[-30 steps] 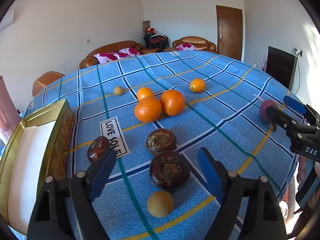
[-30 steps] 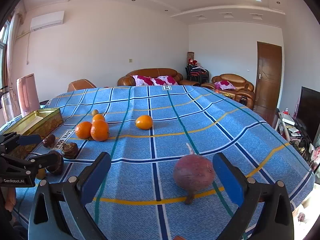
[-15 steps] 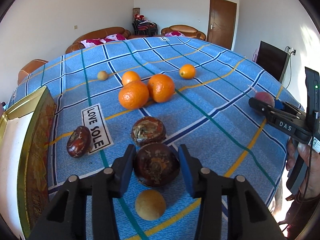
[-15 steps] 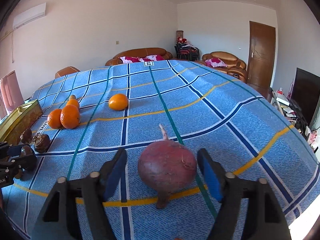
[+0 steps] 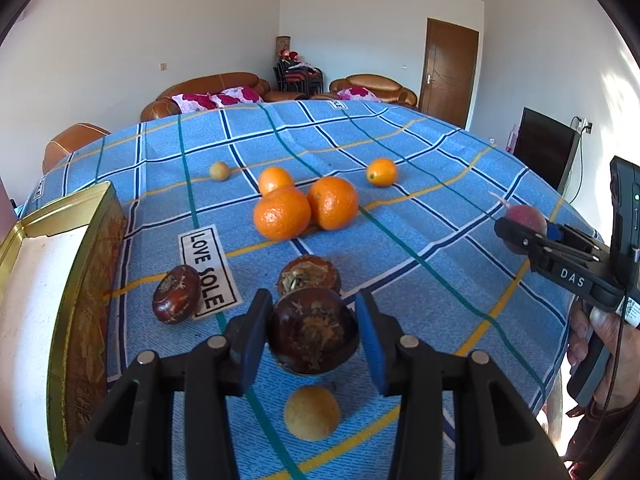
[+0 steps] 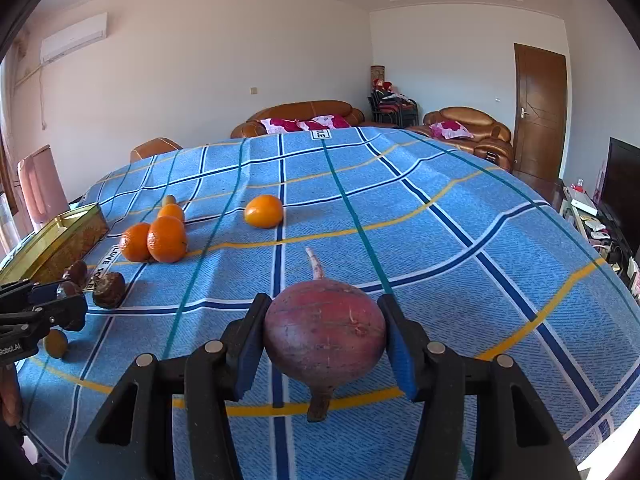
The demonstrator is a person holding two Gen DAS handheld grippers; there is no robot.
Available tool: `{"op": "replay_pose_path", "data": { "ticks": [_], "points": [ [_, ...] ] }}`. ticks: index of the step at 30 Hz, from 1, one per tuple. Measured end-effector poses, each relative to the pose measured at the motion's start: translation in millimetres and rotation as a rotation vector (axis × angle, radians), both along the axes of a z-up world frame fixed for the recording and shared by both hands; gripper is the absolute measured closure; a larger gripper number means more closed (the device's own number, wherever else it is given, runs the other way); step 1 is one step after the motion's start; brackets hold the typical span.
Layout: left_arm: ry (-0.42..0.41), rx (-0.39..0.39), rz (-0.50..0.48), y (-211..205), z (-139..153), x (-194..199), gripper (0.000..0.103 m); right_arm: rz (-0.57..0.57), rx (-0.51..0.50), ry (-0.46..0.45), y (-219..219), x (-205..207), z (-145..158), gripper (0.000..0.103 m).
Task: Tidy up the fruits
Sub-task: 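Carry the dark brown fruit over the gold tin tray with the left tool while the right carries the beet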
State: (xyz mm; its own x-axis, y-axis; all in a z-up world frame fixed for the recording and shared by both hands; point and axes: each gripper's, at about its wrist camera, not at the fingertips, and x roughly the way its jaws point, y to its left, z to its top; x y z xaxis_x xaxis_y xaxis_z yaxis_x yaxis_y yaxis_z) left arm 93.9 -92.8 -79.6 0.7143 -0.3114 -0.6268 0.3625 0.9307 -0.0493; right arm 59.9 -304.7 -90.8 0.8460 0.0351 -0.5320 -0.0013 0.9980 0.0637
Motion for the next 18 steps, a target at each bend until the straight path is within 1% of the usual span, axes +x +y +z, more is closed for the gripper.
{"op": "replay_pose_path", "data": {
  "ticks": [9, 18],
  "points": [
    [-0.058, -0.056, 0.032, 11.5, 7.0, -6.1, 0.058, 0.085, -0.007, -0.06, 31.2, -9.9, 12.3, 0.047],
    [-0.125, -0.074, 0.054, 18.8, 12.7, -18.1, 0.058, 0.164, -0.006, -0.101, 61.8, -19.2, 22.1, 0.047]
  ]
}}
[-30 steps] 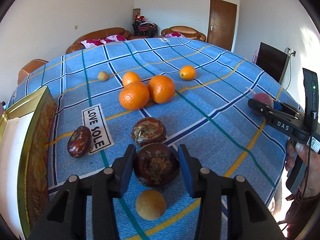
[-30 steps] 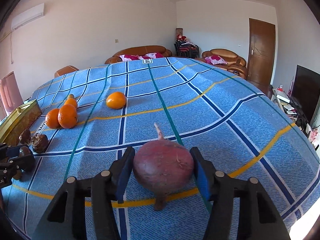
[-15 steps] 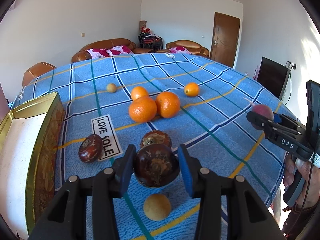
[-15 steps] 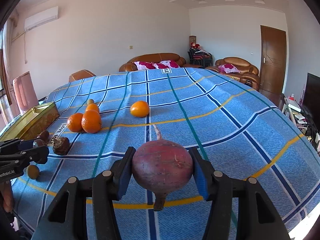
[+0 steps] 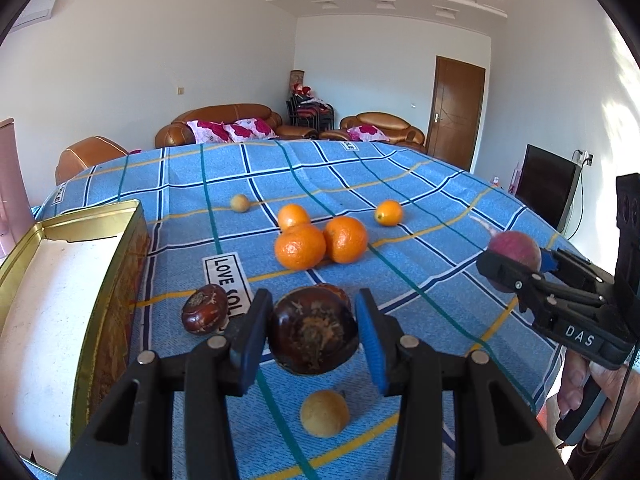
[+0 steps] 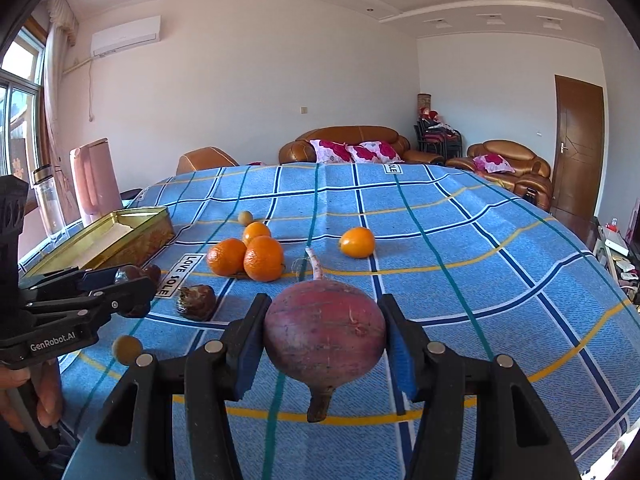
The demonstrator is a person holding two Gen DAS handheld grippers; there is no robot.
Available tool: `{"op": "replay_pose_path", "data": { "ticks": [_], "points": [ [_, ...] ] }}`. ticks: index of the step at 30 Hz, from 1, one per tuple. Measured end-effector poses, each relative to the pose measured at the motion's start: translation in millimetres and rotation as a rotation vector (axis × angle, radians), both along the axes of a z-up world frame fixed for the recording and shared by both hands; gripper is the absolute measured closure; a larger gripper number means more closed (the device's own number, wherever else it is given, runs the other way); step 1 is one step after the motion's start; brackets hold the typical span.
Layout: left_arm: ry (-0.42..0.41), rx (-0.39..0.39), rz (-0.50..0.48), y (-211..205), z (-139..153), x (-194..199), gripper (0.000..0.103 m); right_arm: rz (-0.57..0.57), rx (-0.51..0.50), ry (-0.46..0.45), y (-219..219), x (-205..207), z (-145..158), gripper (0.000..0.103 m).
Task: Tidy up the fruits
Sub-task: 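Carry the dark brown fruit over the gold tin tray with the left tool while the right carries the beet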
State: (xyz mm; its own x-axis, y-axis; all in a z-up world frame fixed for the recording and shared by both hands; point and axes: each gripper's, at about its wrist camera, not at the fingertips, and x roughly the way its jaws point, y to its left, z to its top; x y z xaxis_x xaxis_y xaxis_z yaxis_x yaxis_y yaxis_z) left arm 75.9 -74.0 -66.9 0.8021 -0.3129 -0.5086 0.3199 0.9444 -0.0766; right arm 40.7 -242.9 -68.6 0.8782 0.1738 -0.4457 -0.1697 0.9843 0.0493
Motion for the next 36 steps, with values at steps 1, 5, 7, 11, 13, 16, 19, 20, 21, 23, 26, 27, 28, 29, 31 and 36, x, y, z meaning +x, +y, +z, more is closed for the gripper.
{"op": "replay_pose_path", "data": {
  "ticks": [1, 5, 7, 11, 13, 16, 19, 20, 21, 23, 26, 27, 28, 29, 31, 36],
  "points": [
    [-0.005, 0.001, 0.004, 0.7, 0.0, -1.3, 0.058, 0.007, 0.0, -0.005, 2.5, -0.6, 1.3, 0.047],
    [-0.011, -0.007, 0.016, 5.9, 1.3, -1.6, 0.058, 0.032, 0.001, -0.023, 11.7, -4.3, 5.7, 0.047],
    [-0.021, -0.007, 0.027, 8.5, 2.9, -1.9, 0.058, 0.046, 0.003, -0.031, 15.5, -5.9, 7.3, 0.047],
    [-0.044, -0.008, 0.042, 12.8, 7.7, -4.6, 0.058, 0.074, 0.007, -0.043, 23.4, -7.7, 10.1, 0.047],
    [-0.055, -0.008, 0.048, 14.8, 9.8, -5.9, 0.058, 0.085, 0.006, -0.049, 27.4, -9.1, 11.6, 0.047],
    [-0.069, -0.009, 0.06, 18.6, 13.0, -8.2, 0.058, 0.105, 0.003, -0.057, 34.5, -10.0, 14.4, 0.047],
    [-0.081, -0.012, 0.074, 23.5, 16.4, -10.1, 0.058, 0.122, 0.0, -0.067, 40.5, -10.4, 17.4, 0.047],
    [-0.084, -0.015, 0.078, 25.0, 17.5, -10.6, 0.058, 0.126, 0.0, -0.07, 42.1, -10.3, 18.3, 0.047],
    [-0.087, -0.016, 0.082, 26.8, 18.4, -10.8, 0.058, 0.131, -0.001, -0.072, 43.8, -10.1, 19.0, 0.047],
    [-0.094, -0.018, 0.09, 29.9, 20.3, -11.8, 0.058, 0.138, -0.002, -0.074, 46.9, -9.8, 20.1, 0.047],
    [-0.108, -0.014, 0.102, 33.5, 21.9, -15.8, 0.058, 0.149, -0.001, -0.079, 50.8, -10.2, 21.6, 0.047],
    [-0.112, -0.013, 0.105, 34.4, 22.6, -16.4, 0.058, 0.153, -0.003, -0.081, 52.3, -10.4, 22.1, 0.047],
    [-0.115, -0.013, 0.108, 35.5, 23.4, -17.0, 0.058, 0.156, -0.004, -0.084, 53.7, -10.8, 22.7, 0.047],
    [-0.117, -0.013, 0.111, 36.5, 24.2, -17.4, 0.058, 0.16, -0.006, -0.087, 55.6, -11.1, 23.5, 0.047],
    [-0.123, -0.011, 0.118, 38.4, 25.3, -18.1, 0.058, 0.169, -0.008, -0.095, 58.6, -12.1, 25.3, 0.047],
    [-0.137, -0.01, 0.134, 43.2, 27.9, -21.2, 0.058, 0.188, -0.013, -0.106, 66.3, -11.7, 30.0, 0.047]
  ]
}}
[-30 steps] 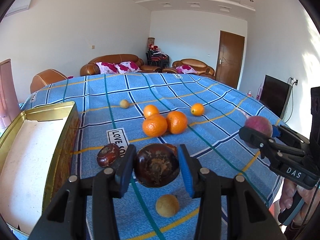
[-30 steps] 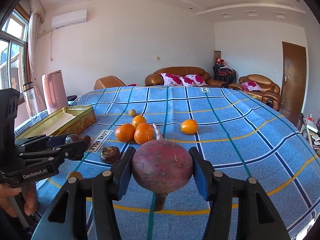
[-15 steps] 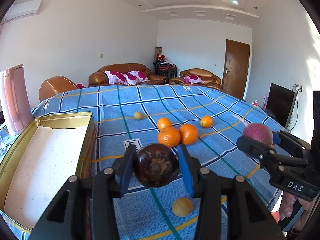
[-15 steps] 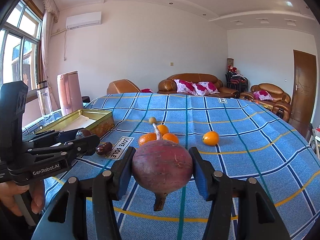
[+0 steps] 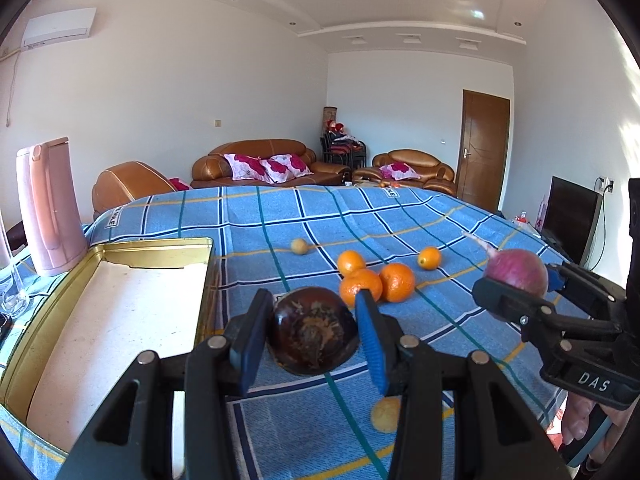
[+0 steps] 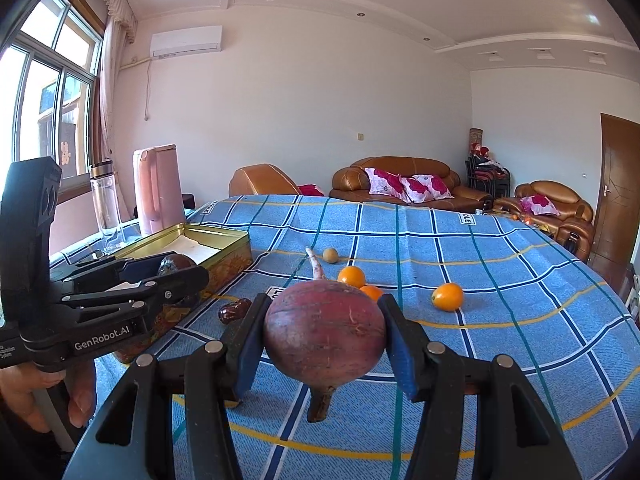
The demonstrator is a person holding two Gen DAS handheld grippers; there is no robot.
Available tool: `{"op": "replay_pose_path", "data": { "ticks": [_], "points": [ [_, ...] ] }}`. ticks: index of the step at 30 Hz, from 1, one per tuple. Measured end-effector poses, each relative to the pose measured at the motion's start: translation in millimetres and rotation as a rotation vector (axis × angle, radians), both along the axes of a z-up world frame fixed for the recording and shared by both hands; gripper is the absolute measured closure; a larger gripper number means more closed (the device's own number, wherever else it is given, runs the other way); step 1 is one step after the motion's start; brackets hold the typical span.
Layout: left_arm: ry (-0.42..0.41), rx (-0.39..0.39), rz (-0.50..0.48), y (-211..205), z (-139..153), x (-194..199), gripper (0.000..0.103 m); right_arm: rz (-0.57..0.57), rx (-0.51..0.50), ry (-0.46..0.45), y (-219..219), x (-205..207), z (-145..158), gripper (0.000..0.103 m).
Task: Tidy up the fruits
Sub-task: 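Carry the dark brown fruit over the gold tin tray with the left tool while the right carries the beet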
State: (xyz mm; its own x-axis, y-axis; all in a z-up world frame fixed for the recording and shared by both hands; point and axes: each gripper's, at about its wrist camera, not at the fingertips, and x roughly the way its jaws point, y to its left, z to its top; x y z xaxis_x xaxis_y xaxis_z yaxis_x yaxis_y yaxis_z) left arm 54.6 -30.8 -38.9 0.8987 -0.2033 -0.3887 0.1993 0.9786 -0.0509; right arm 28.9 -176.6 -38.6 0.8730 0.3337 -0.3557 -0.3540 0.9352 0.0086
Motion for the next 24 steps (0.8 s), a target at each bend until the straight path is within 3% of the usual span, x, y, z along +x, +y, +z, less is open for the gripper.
{"op": "replay_pose_path", "data": {
  "ticks": [24],
  "points": [
    [-0.016, -0.014, 0.098, 43.7, 7.2, 1.2, 0.058, 0.111, -0.043, -0.048, 48.3, 7.6, 22.3, 0.047]
  ]
}}
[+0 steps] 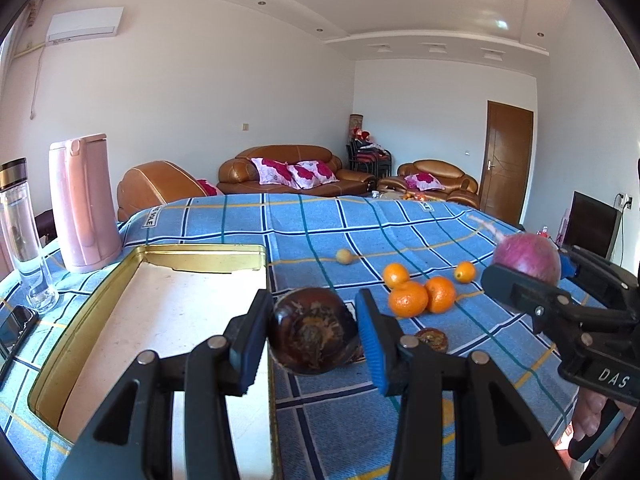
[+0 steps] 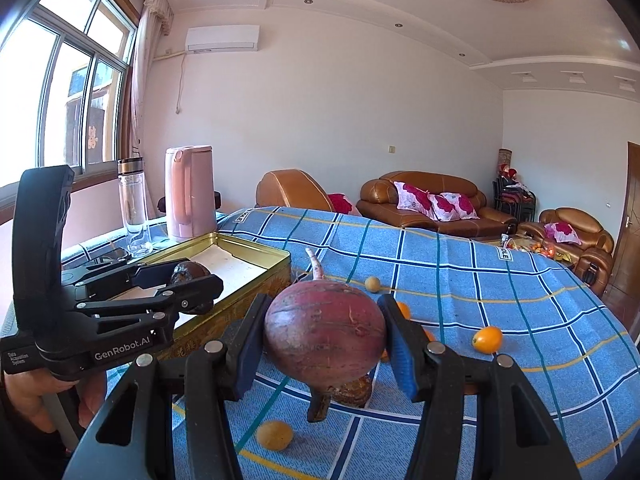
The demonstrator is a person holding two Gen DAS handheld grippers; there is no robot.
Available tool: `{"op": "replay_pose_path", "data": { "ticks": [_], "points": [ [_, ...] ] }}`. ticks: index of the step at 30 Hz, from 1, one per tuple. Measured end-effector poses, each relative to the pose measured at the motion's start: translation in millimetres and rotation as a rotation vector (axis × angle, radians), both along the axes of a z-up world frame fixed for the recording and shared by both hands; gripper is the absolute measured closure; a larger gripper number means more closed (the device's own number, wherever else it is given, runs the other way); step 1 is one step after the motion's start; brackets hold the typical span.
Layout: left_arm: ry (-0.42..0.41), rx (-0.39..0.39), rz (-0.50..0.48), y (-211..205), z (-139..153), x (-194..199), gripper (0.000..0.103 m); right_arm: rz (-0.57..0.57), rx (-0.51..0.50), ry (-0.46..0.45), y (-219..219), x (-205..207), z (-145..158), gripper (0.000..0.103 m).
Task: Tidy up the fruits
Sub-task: 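Carry the dark brown fruit over the gold tin tray with the left tool while the right carries the beet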
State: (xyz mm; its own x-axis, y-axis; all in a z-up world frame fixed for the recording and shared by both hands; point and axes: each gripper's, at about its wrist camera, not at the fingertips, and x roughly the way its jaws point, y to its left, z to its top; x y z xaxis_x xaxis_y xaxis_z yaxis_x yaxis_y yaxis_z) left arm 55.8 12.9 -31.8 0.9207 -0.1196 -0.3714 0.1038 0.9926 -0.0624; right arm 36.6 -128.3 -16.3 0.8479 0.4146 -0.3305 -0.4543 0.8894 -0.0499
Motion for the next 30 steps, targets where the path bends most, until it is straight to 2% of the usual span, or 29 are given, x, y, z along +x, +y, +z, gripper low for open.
{"op": "replay_pose_path", "data": {
  "ticks": [15, 30],
  "points": [
    [0.029, -0.01, 0.065, 33.8, -3.8, 3.5, 0.058, 0.08, -0.032, -0.025, 37.3, 10.9, 12.9, 0.047],
    [0.056, 0.021, 0.151, 71.9, -7.5, 14.2, 0.058, 0.166, -0.048, -0.034, 78.1, 30.4, 21.0, 0.047]
  ]
}}
